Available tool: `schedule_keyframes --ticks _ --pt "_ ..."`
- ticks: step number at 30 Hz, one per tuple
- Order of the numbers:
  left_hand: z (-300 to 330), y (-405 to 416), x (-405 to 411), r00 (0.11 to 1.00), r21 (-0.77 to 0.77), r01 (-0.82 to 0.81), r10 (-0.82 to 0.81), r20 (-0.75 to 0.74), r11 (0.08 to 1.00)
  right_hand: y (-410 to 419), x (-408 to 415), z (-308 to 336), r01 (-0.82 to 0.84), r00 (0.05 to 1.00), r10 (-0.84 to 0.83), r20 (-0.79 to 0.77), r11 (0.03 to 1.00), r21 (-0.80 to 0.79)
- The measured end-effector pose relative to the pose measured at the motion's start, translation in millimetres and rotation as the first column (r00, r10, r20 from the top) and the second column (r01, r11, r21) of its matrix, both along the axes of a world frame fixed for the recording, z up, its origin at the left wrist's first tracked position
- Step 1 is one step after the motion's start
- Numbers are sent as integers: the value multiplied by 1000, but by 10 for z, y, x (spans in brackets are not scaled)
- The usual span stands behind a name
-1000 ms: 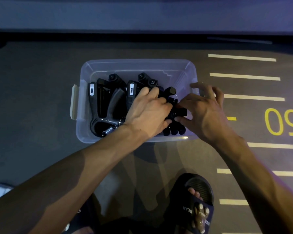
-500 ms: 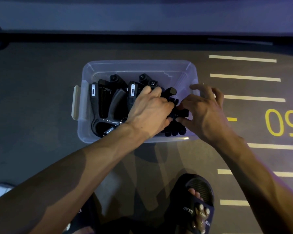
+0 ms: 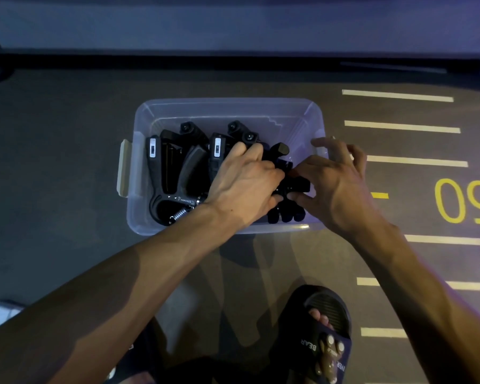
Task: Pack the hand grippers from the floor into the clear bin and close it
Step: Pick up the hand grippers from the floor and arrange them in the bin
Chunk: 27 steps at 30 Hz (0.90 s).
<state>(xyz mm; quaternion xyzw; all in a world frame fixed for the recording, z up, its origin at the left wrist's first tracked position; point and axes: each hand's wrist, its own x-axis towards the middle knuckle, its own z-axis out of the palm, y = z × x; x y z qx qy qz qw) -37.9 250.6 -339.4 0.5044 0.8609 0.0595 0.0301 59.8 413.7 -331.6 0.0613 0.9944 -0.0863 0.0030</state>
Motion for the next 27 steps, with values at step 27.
schedule_keyframes --ticks 27 --pt "104 -454 -82 999 296 -53 49 21 954 -302 -8 223 18 998 -23 -55 996 -85"
